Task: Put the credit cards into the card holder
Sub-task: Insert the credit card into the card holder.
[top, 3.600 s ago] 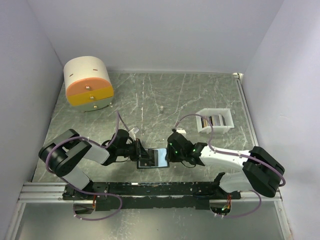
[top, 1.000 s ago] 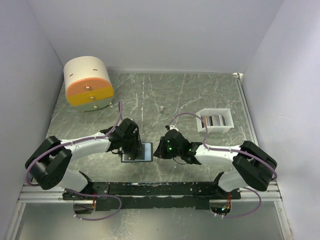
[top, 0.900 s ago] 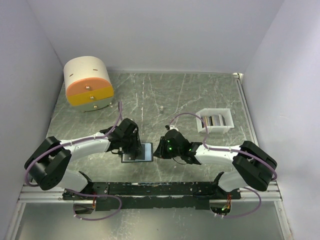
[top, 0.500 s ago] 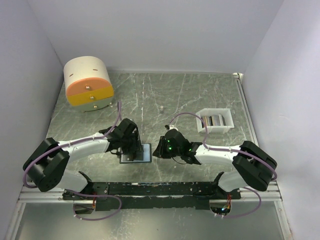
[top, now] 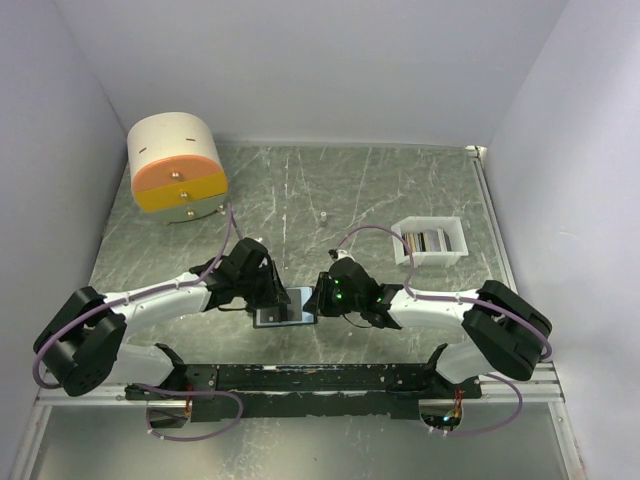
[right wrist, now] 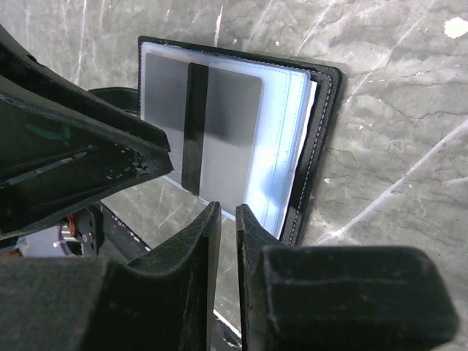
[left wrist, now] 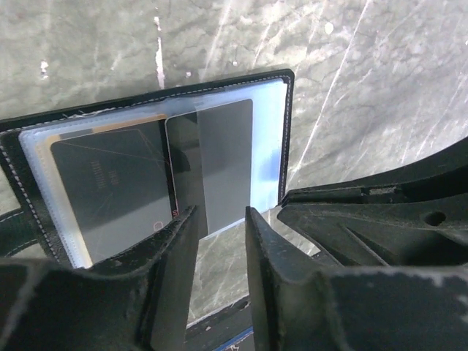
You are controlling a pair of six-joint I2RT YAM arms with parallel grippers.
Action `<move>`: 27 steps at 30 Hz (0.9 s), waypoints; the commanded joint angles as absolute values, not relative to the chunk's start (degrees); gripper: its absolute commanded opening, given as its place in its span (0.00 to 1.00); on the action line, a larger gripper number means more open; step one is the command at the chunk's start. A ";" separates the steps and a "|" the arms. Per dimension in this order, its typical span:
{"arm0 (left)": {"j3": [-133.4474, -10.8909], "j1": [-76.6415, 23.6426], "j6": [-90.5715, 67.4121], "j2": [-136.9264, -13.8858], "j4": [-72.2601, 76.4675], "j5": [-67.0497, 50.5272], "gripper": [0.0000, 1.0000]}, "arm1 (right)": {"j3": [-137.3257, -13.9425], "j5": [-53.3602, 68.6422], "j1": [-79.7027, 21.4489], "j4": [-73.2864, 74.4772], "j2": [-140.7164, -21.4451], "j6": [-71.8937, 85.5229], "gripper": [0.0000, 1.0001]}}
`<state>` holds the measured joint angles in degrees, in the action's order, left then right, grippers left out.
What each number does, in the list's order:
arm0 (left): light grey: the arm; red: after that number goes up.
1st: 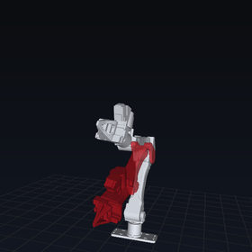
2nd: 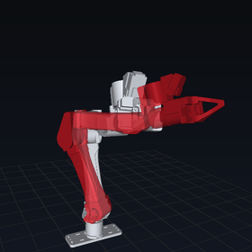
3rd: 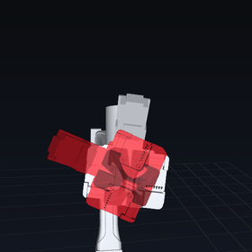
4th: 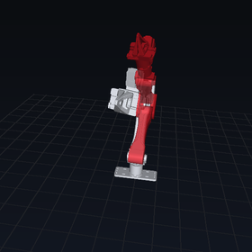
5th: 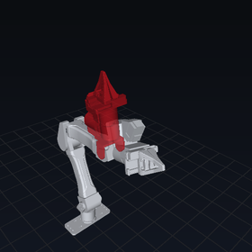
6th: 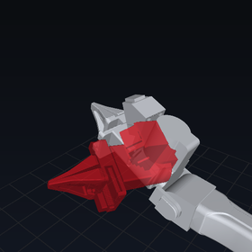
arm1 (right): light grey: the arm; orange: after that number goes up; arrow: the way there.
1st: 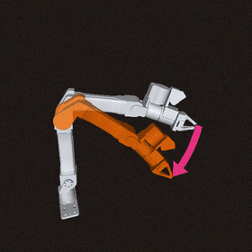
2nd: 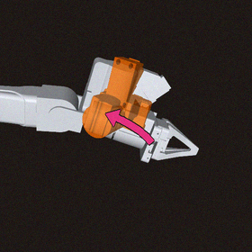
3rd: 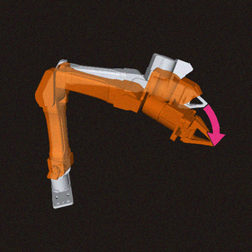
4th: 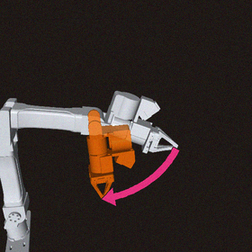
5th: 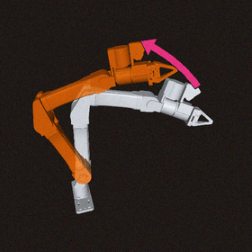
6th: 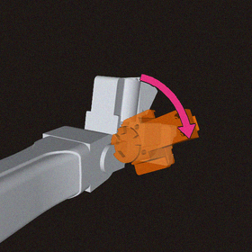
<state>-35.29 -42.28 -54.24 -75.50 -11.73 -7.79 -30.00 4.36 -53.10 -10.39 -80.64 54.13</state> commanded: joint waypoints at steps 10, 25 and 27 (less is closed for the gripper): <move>-36.30 -42.55 -52.91 -77.28 -11.91 -5.69 0.47 | -31.03 -0.59 -53.28 -9.06 -78.69 54.20 0.17; -35.10 -42.54 -51.66 -81.25 -6.66 -6.78 0.37 | -31.60 -2.53 -53.04 -8.73 -84.29 52.76 0.21; -35.07 -42.49 -51.76 -81.58 -5.93 -7.49 0.36 | -30.85 -2.10 -52.99 -9.52 -84.82 53.19 0.20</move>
<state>-34.98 -42.28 -52.49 -80.71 -8.99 -6.31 -31.57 -1.30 -53.10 -8.40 -83.61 53.28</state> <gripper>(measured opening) 0.373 0.207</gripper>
